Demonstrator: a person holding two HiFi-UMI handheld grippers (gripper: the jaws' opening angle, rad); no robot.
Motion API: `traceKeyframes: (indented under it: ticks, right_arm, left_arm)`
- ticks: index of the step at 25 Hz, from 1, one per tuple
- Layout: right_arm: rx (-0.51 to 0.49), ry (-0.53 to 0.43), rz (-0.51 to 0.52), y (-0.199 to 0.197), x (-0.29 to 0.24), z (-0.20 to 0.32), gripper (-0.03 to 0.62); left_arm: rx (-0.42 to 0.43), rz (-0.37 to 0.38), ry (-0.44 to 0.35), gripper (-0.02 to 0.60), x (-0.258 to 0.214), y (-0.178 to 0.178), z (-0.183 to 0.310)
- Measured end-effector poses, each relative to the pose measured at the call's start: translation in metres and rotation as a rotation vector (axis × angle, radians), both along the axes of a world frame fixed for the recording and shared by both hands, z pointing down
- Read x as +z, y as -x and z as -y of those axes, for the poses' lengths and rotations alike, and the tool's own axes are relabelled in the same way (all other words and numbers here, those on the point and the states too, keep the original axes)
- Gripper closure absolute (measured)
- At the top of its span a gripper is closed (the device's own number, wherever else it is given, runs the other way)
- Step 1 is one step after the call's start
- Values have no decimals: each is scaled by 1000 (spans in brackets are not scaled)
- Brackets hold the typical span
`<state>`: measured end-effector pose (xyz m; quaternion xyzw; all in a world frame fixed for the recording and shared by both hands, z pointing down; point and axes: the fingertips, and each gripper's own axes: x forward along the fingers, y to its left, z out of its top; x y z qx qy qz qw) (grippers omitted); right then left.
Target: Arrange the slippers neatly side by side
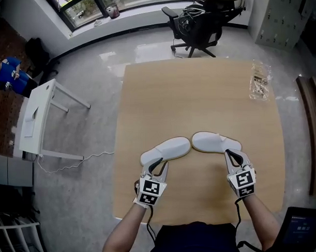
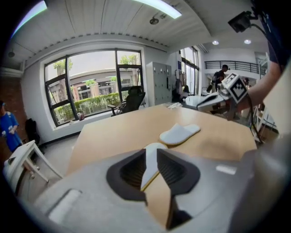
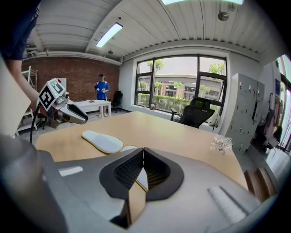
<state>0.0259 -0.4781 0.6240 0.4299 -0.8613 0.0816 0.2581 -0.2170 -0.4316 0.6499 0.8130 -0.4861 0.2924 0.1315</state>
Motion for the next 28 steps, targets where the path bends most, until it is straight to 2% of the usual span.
traceKeyframes:
  ticks: [3, 5, 8, 10, 14, 16, 20, 24, 28]
  right_arm:
    - [-21, 26, -7, -2, 19, 7, 573]
    - [-45, 45, -23, -3, 32, 10, 519]
    - [-71, 63, -59, -5, 49, 18, 486]
    - [-90, 77, -85, -7, 59, 26, 470]
    - [-161, 83, -137, -4, 77, 40, 470]
    - [-210, 79, -164, 0, 82, 43, 474]
    - [-266, 117, -220, -2, 97, 43, 474]
    - [-225, 193, -195, -13, 119, 36, 474]
    - [-163, 244, -159, -28, 125, 29, 476]
  left_arm:
    - [4, 34, 68, 489, 27, 10, 4]
    - [11, 52, 102, 460, 41, 15, 7]
    - [46, 78, 129, 451, 58, 19, 12]
    - [87, 118, 139, 451, 68, 21, 17]
    - [206, 237, 157, 451, 86, 26, 25]
    - [250, 272, 161, 451, 89, 29, 28]
    - [272, 281, 205, 454, 97, 36, 28]
    - [236, 263, 248, 457, 109, 43, 23]
    - [216, 265, 248, 472, 110, 43, 18]
